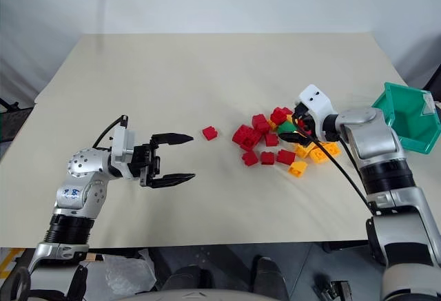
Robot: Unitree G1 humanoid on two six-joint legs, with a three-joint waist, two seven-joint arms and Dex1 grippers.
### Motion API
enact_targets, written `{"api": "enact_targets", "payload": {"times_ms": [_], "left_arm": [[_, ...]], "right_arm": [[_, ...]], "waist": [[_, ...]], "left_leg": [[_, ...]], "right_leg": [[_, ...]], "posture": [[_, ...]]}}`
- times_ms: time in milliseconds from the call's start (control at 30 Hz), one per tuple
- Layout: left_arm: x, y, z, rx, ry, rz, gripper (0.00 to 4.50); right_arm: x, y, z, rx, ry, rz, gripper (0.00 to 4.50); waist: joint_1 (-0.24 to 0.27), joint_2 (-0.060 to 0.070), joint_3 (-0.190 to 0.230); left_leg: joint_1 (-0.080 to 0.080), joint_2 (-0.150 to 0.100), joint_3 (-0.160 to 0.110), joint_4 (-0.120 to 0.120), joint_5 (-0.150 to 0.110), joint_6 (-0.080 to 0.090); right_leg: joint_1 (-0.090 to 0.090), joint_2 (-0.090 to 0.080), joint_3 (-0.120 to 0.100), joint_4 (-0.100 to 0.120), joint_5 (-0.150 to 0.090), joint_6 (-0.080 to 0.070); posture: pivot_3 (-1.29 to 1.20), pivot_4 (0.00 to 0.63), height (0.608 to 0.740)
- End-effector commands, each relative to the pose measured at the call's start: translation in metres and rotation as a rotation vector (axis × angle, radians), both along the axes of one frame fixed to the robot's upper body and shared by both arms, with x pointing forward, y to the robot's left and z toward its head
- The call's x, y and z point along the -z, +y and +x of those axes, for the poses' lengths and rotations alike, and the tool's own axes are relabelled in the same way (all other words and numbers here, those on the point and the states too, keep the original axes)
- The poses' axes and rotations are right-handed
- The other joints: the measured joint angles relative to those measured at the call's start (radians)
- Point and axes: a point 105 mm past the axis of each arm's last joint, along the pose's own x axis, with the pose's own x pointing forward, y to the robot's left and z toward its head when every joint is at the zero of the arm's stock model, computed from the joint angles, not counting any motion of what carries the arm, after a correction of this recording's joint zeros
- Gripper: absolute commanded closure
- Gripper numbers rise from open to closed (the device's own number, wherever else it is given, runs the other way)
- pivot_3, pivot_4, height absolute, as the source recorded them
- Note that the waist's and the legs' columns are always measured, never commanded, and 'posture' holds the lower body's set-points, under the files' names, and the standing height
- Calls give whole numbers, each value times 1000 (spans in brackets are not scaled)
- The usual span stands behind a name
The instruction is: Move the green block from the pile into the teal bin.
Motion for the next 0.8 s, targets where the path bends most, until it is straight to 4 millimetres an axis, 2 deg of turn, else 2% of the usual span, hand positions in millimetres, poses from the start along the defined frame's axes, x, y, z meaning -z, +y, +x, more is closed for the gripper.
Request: {"api": "enact_targets", "payload": {"times_ms": [33, 200, 300, 467, 600, 700, 800], "left_arm": [[-5, 3, -3, -15, -35, -18, 0], [-4, 3, -5, -24, -33, -21, 0], [-4, 3, -5, -28, -34, -22, 0], [-6, 3, -4, -26, -36, -18, 0], [-6, -1, 15, -113, -21, 30, 0], [-8, -6, 19, -120, -37, 54, 0], [-13, -12, 21, -105, -41, 94, 0]], "right_arm": [[-3, -4, -1, -53, 10, -60, 66], [10, -1, -4, -95, 86, -74, 66], [14, 6, 1, -98, 89, -51, 66], [10, 18, 11, -101, 59, -12, 66], [7, 22, 18, -88, 46, -4, 66], [8, 20, 19, -84, 52, -15, 66], [9, 20, 18, -91, 55, -25, 662]], "waist": [[0, 0, 0], [1, 0, 0], [-1, 0, 0], [-17, 0, 0], [-20, 0, 0], [-21, 0, 0], [-22, 0, 0]], "left_leg": [[0, 0, 0, 0, 0, 0], [0, 0, 0, 0, 0, -1], [0, 0, 1, 0, 0, -1], [1, 1, 1, 0, 0, -1], [0, 1, 1, 0, 0, -1], [0, 1, 1, 1, 0, -1], [0, 1, 1, 0, 0, -2]], "right_leg": [[0, 0, 0, 0, 0, 0], [0, 0, -1, 0, 0, 0], [0, 0, -1, 0, 0, 0], [0, 0, -2, 1, 0, 0], [0, -1, -2, 2, 0, 0], [0, -1, -2, 2, 0, 0], [-1, -1, -3, 2, 0, 0]], "posture": [[0, 150, 740], [0, 150, 740], [0, 150, 740], [0, 150, 740], [0, 150, 740], [0, 150, 740], [0, 150, 740]]}}
